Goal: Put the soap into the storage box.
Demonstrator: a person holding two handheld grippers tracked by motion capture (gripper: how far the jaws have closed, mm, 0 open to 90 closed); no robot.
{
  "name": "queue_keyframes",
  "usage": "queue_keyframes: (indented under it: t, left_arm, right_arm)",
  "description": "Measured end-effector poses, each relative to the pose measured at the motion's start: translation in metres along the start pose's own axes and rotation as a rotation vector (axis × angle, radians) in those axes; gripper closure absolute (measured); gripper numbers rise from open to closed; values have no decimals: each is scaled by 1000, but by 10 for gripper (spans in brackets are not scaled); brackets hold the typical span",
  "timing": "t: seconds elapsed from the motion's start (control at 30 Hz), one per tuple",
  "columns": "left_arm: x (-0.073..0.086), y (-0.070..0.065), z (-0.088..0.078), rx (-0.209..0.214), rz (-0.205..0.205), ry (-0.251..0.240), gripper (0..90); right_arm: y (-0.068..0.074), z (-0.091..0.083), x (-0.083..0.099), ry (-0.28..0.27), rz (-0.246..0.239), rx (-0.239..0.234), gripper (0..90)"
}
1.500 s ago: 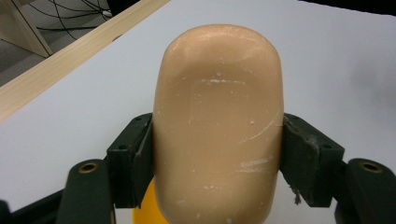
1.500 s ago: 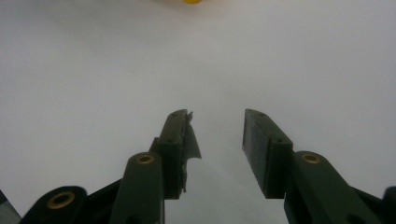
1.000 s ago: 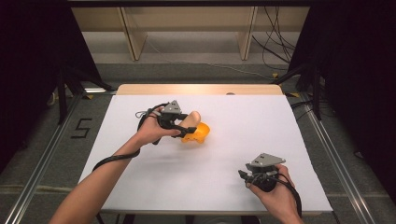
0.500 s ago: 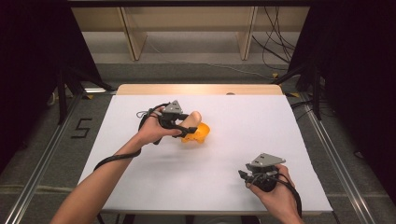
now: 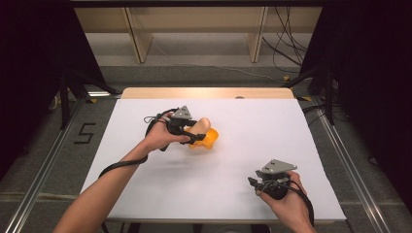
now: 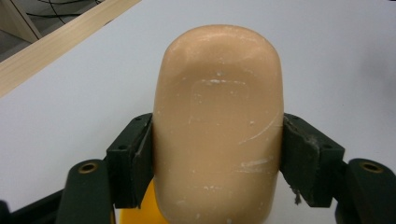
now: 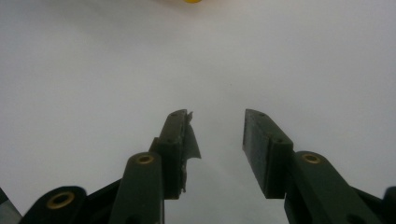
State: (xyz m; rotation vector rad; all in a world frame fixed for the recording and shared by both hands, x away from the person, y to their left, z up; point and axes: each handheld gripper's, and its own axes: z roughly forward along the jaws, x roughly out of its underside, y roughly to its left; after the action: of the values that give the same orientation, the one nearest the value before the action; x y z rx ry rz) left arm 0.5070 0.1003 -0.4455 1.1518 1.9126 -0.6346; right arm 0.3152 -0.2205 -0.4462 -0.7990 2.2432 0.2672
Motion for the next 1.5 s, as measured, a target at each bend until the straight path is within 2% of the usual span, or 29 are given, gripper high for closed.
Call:
queue_keyframes:
  t: [0.07,0.27,0.3,0.37,0.43,0.47,0.6,0.63,0.77,0.87,1.07,1.1,1.2,1.37,1.4,1.5]
  left_arm:
    - [0,0,0,-4,-7,3,320]
    - [0,1,0,5,-1,18,319]
    - [1,-1,1,-5,-11,17,319]
    - [1,0,1,-7,5,23,319]
    - [1,0,2,-4,0,24,318]
    - [1,0,2,-7,9,32,318]
    - [1,0,2,-13,10,38,317]
    - [1,0,3,-16,10,41,317]
    - [3,1,4,-22,21,63,318]
    - [-1,-1,2,-18,-12,16,333]
    - [-10,-2,-8,-20,1,-22,336]
    - [-10,-2,-9,-14,-5,-25,336]
    - [-10,-5,-16,-17,-5,-34,336]
    - [-9,-10,-28,-12,-28,-52,332]
    - [-9,-11,-31,-9,-29,-45,332]
    - [-4,-18,-40,-25,-29,-44,330]
  right_arm:
    - [1,-1,-1,8,27,-4,613]
    - [0,0,0,3,4,0,613]
    - [1,0,0,3,5,0,613]
    - [1,0,0,2,5,0,612]
    - [0,0,0,2,4,0,612]
    - [1,-1,-1,8,22,-5,612]
    - [1,-1,-1,9,21,-5,611]
    - [0,0,0,3,4,-1,611]
    - [1,-1,0,6,12,-3,610]
    - [1,-1,-1,9,22,-5,609]
    - [1,0,0,5,14,-1,607]
    - [1,-1,0,9,31,-6,607]
    - [0,-1,0,8,19,-5,607]
    - [0,-1,0,1,14,-1,606]
    - [1,-1,0,5,24,-4,606]
    - [1,-2,0,13,30,-4,606]
